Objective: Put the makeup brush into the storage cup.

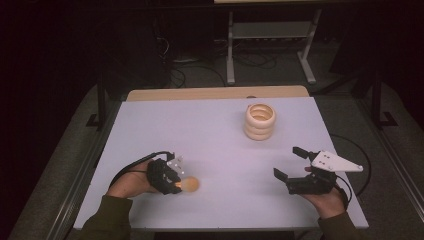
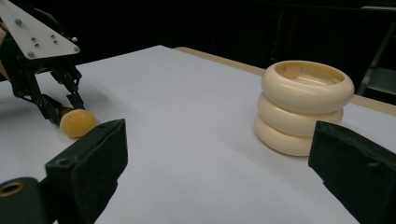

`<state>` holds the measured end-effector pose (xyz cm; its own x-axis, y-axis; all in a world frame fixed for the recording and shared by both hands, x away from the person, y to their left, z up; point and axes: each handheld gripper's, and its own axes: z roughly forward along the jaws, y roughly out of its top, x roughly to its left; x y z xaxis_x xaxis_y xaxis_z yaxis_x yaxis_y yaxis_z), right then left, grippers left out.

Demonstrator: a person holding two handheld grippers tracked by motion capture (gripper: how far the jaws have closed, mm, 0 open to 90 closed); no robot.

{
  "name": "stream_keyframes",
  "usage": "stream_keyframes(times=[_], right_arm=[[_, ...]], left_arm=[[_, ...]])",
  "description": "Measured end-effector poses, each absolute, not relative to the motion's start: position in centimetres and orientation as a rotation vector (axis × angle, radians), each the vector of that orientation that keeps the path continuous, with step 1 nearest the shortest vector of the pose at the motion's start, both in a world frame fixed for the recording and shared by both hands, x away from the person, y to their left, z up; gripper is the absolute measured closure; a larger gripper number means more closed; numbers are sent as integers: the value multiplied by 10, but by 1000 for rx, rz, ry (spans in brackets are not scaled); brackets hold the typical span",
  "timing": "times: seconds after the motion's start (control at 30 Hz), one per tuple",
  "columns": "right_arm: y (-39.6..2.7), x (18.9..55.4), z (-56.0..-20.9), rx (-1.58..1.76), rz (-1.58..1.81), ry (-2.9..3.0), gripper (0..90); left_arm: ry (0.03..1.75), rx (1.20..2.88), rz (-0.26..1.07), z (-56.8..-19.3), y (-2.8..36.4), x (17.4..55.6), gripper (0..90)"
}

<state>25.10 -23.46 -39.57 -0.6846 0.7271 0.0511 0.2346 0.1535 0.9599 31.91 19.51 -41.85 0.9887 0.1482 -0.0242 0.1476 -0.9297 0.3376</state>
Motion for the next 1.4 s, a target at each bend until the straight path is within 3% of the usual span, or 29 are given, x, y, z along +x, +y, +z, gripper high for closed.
stream_keyframes(times=[0.8, 1.4], right_arm=[[-236, 250, -395, 926, 1554, 2009, 40], [-236, 250, -395, 924, 1552, 2008, 41]], left_arm=[[267, 2755, -23, -415, 198, 321, 628], [322, 2557, 40, -393, 209, 321, 629]])
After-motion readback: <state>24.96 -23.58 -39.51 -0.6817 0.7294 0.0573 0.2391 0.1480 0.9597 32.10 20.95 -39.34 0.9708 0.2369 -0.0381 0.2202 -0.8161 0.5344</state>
